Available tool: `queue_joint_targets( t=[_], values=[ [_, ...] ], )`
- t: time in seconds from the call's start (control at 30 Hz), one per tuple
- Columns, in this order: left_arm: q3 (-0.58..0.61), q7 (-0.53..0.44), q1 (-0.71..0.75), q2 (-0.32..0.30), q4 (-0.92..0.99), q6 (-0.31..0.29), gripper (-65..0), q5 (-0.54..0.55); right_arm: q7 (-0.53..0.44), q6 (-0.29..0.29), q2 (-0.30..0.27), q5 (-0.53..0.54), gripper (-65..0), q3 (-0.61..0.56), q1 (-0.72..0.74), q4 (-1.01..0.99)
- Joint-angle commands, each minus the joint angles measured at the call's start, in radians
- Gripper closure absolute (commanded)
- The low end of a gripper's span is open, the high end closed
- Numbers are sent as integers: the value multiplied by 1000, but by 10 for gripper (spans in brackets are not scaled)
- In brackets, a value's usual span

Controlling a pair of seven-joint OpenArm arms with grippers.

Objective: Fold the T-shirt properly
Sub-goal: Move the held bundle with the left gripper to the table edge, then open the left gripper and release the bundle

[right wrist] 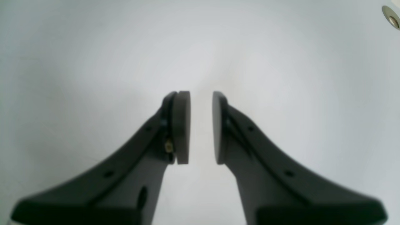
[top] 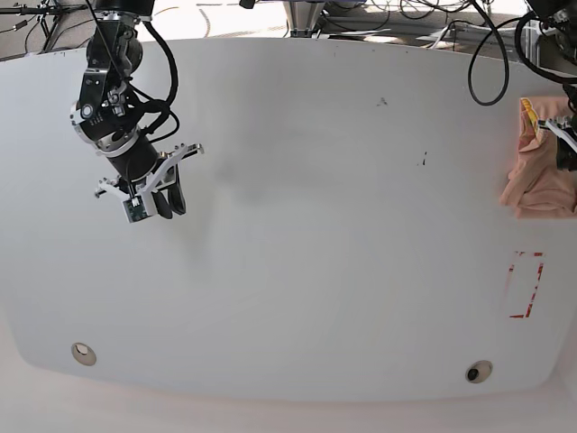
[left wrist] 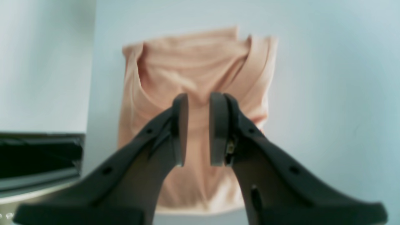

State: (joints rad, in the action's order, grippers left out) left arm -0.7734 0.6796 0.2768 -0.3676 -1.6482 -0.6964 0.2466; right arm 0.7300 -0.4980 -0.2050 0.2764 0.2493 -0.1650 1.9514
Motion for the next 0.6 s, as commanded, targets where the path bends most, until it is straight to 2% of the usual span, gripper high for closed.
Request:
queue_joint_targets(
  t=[0.0,0.1,0.23,0.37,0.47,0.57],
  values=[
    [-2,-44,3,11,-37,-2,-107,7,-28,0,-7,13,-116,2,11,21],
    [-4,-47,6,43,-82,-2,-107,7,-28,0,-7,11,-114,2,8,18],
    [-1,-97,3,101,-140,-2,-107,4,-48,0,-6,5,-109,2,0,18],
    [50,-176,-27,147,-148,-2,-107,-6,-138,0,-7,4,-109,3,-32,18],
    [148,-237,-38,173,-148,99,-107,-85,-244,8,-15,-16,-116,3,-61,6],
    [262,-301,-40,209,-148,222,-107,-174,-327,8,-11,-95,-116,5,-74,-20]
  ],
)
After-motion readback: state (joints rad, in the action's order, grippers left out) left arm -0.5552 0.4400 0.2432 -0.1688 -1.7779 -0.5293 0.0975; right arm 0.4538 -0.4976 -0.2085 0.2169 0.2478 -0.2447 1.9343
